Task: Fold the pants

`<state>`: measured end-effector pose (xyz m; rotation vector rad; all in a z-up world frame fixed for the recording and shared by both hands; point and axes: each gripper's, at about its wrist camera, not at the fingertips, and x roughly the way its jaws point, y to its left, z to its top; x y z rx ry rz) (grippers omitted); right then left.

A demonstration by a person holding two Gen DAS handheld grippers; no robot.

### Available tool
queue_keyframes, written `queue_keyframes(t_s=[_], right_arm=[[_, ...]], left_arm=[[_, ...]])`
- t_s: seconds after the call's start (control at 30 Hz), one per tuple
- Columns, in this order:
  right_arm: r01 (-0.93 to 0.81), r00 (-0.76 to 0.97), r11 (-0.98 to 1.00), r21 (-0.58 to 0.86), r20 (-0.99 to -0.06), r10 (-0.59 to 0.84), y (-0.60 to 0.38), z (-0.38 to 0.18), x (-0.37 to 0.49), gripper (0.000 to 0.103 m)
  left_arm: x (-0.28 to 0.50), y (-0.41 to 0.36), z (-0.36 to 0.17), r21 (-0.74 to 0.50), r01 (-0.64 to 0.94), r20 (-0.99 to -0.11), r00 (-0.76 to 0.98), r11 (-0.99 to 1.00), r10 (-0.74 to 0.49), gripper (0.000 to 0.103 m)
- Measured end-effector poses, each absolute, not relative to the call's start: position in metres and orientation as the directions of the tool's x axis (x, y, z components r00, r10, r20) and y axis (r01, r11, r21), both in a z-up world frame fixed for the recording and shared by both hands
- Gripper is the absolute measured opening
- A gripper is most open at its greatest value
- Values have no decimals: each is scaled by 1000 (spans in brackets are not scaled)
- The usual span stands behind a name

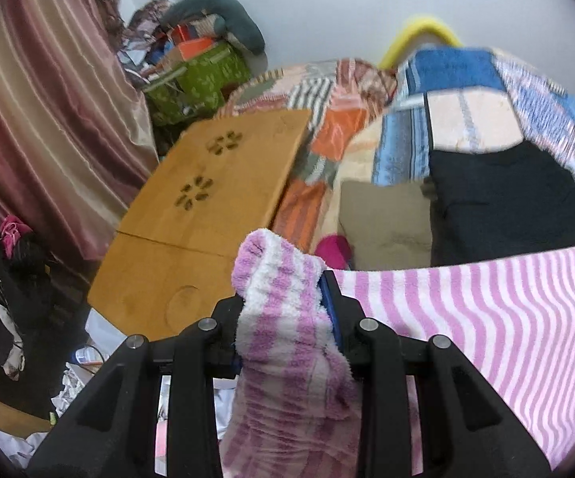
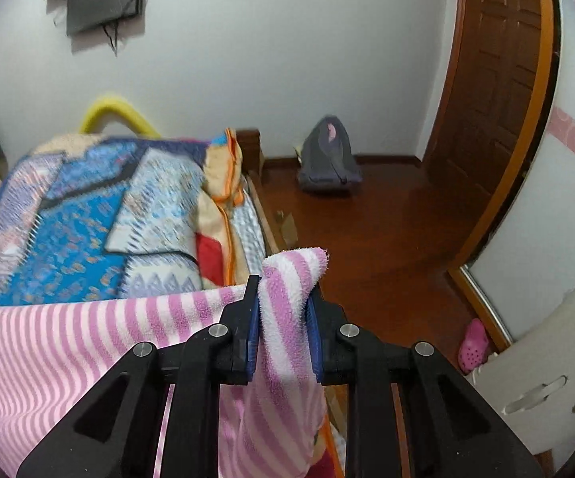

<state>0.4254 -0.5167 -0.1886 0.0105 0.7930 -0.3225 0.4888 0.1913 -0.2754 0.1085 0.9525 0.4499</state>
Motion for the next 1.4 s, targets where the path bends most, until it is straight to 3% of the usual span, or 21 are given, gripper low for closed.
queue_keyframes(t_s=[0.13,0.23,0.4,0.63,0.77,0.97,1.4], right_arm=[[286,595,948,-136,-750,-287,-517,-213,433,26],[277,555,941,-194,-767,-321,-516,-220,428,40],[250,576,955,-161,-768,-280,-514,-200,396,54],[233,624,969,-79,-753,-211,-510,-147,321,59],[219,649,971,-92,-730,-215,-502,-123,271,69],[218,647,971,-103,-729,-223,-496,-110,195,70],[271,528,957,-99,-817,-234,-516,-165,99,71]], left_arm=[[497,195,-305,296,-312,-809,421,903,410,41],[489,201,-305,260,-311,-823,425,914,378,47],[455,211,-270,230,-323,-790,489,918,370,63],[386,234,-207,149,-350,-766,551,925,332,81],[337,245,-193,150,-351,-772,543,924,331,82],[275,250,-210,141,-327,-809,505,934,299,82],[204,225,-290,97,-254,-893,405,962,197,82]])
